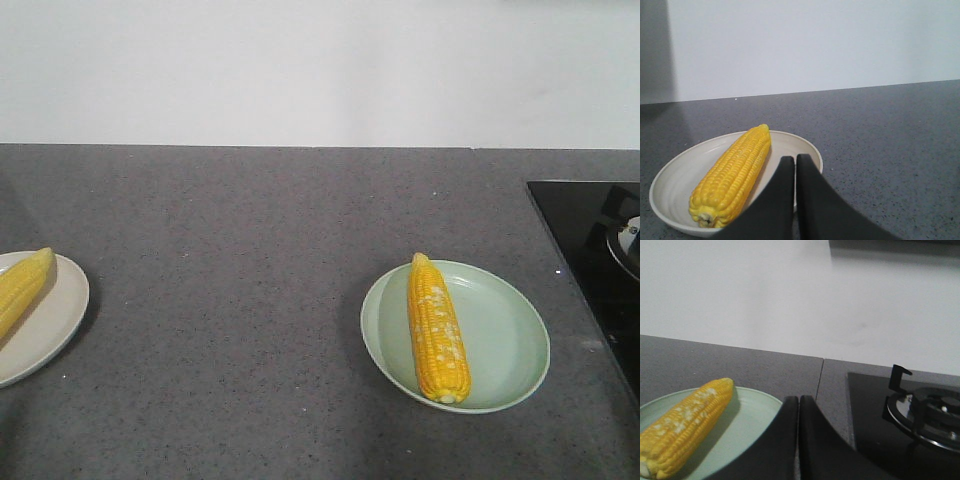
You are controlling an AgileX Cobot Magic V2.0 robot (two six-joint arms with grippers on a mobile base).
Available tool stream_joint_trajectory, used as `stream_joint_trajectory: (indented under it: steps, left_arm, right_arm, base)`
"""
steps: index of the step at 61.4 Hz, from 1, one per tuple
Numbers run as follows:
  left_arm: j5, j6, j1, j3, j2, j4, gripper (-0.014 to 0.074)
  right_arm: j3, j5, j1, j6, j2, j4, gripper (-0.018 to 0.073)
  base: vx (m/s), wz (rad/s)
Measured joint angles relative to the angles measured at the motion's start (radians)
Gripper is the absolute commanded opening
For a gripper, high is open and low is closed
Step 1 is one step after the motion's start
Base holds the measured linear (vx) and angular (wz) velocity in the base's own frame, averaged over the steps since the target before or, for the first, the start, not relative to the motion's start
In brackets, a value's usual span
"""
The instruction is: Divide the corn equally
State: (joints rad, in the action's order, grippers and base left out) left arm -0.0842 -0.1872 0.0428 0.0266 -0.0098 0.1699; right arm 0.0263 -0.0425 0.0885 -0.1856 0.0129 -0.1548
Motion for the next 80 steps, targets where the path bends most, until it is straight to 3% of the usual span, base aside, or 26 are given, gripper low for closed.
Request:
stream_joint_trajectory:
  steps: [10, 18, 80]
  left_arm:
    - [0.0, 0.0, 0.0, 0.0, 0.0, 0.0, -0.0006]
    - [0.0, 0.0, 0.0, 0.0, 0.0, 0.0, -0.0006]
    - [0.0, 0.0, 0.0, 0.0, 0.0, 0.0, -0.0006]
  right_arm:
    - [0.0, -0.022, -0.097, 0.149, 0.0, 0.056, -0.0002]
    - [0.0, -0.022, -0.119, 0.209, 0.0, 0.063, -0.0001]
    - [0.0, -0.068, -0.126, 0.212, 0.0, 0.063, -0.0001]
  base:
    - [0.0, 0.0]
    - [0.0, 0.0]
    - [0.0, 0.0]
